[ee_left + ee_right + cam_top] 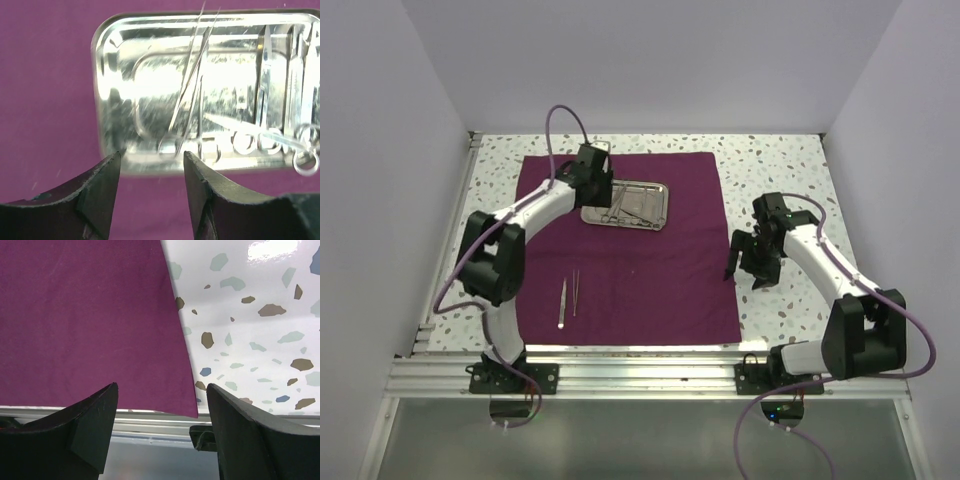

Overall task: Open and lay out the surgical kit
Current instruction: Place the medical item in the surgical kit, then pick up the medical item from the container.

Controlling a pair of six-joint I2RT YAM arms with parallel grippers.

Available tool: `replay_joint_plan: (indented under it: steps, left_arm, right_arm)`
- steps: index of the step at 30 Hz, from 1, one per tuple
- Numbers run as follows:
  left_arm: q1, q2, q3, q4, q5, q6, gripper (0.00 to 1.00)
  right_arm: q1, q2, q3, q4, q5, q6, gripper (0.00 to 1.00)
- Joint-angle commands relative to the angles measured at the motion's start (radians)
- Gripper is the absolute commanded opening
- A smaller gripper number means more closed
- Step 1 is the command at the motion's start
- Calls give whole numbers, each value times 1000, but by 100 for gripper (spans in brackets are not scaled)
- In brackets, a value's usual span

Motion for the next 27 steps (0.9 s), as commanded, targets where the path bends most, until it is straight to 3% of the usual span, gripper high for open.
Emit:
replay_joint_plan:
  steps: [1,13,20,27]
  left_arm:
    - [15,112,124,70,79,76,57]
    - [24,401,431,41,115,82,53]
    - [29,462,465,24,115,79,37]
    - [36,491,466,18,129,82,26]
  right_arm:
    - [4,11,55,-27,33,17,75]
    - [2,51,81,-67,73,37,75]
    - [2,77,101,-71,79,37,75]
    - [2,103,119,-65,78,29,75]
